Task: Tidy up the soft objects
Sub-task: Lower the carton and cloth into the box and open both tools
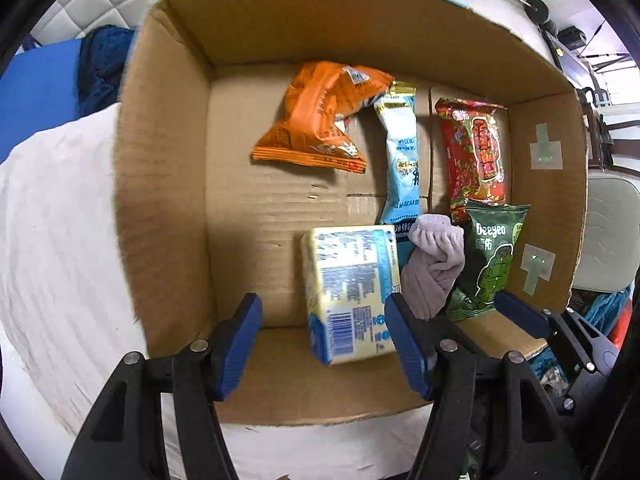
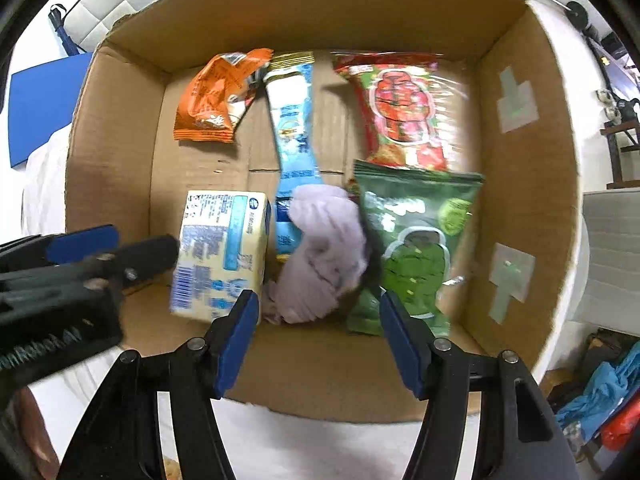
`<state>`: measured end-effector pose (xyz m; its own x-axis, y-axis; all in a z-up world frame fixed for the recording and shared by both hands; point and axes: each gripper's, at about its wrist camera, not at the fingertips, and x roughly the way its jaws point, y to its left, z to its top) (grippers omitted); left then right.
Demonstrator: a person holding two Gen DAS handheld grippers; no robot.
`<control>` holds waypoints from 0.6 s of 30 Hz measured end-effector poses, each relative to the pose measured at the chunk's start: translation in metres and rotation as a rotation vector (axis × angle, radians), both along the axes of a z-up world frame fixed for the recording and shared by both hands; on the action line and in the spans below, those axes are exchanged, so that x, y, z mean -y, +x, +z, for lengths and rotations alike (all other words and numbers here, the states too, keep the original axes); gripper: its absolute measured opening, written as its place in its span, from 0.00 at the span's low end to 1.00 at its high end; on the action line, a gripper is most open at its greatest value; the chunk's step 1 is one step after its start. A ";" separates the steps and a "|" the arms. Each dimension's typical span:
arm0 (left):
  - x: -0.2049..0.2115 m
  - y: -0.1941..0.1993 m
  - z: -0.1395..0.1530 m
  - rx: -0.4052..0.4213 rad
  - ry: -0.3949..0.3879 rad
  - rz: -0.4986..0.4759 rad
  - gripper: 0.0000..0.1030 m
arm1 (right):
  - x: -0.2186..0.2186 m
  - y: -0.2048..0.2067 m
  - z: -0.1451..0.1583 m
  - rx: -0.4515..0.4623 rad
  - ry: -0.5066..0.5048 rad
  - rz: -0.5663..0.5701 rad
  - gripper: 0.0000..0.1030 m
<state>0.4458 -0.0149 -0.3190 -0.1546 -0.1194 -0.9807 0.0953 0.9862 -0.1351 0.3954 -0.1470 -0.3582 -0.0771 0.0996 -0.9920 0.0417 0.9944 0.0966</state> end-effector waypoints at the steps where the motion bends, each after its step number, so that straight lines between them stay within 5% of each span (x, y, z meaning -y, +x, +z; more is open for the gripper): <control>1: -0.002 -0.003 0.004 0.013 0.001 0.005 0.60 | 0.002 -0.003 0.002 0.004 -0.008 0.001 0.64; 4: 0.000 -0.017 0.015 0.051 0.002 0.018 0.61 | 0.010 -0.011 0.006 0.020 -0.039 -0.005 0.74; 7: -0.006 -0.023 0.023 0.103 0.006 0.030 0.74 | 0.015 -0.013 0.012 0.035 -0.044 -0.016 0.84; 12: -0.015 -0.038 0.040 0.205 0.004 0.061 0.82 | 0.019 -0.022 0.022 0.073 -0.068 -0.013 0.91; 14: -0.019 -0.040 0.047 0.236 0.013 0.071 0.96 | 0.019 -0.025 0.028 0.091 -0.073 -0.013 0.99; 18: -0.023 -0.044 0.049 0.266 0.029 0.091 0.98 | 0.021 -0.032 0.038 0.120 -0.091 -0.016 1.00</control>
<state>0.4023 0.0079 -0.2704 0.1185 -0.0927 -0.9886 0.0343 0.9954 -0.0892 0.3636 -0.1683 -0.3198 0.0431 0.0095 -0.9990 0.0512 0.9986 0.0117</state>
